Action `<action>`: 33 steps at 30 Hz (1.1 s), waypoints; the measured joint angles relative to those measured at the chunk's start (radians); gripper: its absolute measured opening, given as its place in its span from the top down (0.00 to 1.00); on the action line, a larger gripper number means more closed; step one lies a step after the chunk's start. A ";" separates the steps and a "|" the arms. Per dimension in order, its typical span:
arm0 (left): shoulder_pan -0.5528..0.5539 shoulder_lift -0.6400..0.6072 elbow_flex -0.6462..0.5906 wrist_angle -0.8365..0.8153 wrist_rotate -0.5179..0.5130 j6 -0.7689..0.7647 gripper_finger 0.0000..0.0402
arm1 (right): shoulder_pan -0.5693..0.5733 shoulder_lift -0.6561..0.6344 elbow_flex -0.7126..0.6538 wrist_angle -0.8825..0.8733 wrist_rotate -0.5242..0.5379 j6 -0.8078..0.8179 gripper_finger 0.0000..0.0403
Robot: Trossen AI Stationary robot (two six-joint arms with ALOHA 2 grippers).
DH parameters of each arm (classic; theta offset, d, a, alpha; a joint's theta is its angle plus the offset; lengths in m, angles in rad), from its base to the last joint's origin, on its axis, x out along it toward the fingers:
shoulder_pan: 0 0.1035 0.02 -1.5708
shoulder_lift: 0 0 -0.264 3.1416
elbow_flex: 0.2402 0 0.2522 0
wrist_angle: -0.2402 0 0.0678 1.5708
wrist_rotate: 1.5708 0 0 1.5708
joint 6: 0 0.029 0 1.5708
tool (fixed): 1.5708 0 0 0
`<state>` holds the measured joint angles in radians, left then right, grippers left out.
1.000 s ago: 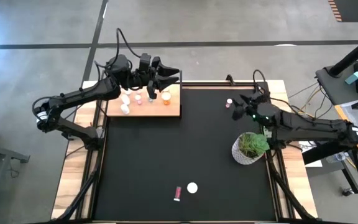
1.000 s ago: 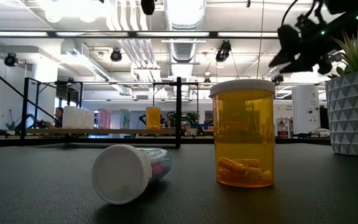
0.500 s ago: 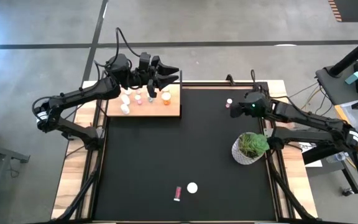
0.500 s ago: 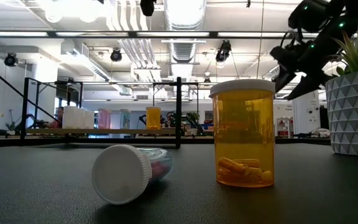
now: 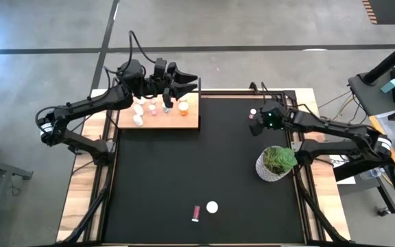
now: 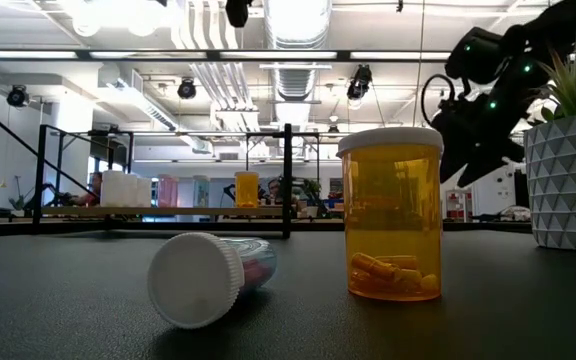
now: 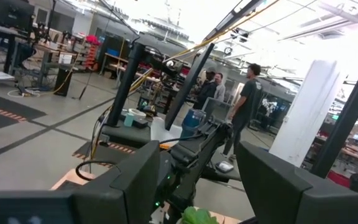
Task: Pick and place medicine bottles onto shelf by color
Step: Put the pink pill bottle into the shelf
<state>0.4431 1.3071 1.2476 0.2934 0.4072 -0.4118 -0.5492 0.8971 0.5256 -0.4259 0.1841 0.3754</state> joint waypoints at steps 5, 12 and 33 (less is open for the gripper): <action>0.000 0.000 0.000 -0.041 0.000 -0.001 0.51 | -0.028 0.001 -0.069 0.093 0.000 -0.020 0.35; 0.000 0.000 -0.004 -0.076 0.001 -0.001 0.51 | -0.048 0.003 -0.196 0.314 -0.037 -0.054 0.40; 0.000 0.000 -0.011 -0.075 0.001 0.007 0.51 | -0.049 0.006 -0.454 0.758 0.077 -0.143 0.40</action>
<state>0.4431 1.3067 1.2369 0.2184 0.4084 -0.4049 -0.5980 0.9028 0.0718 0.3316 0.2610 0.2326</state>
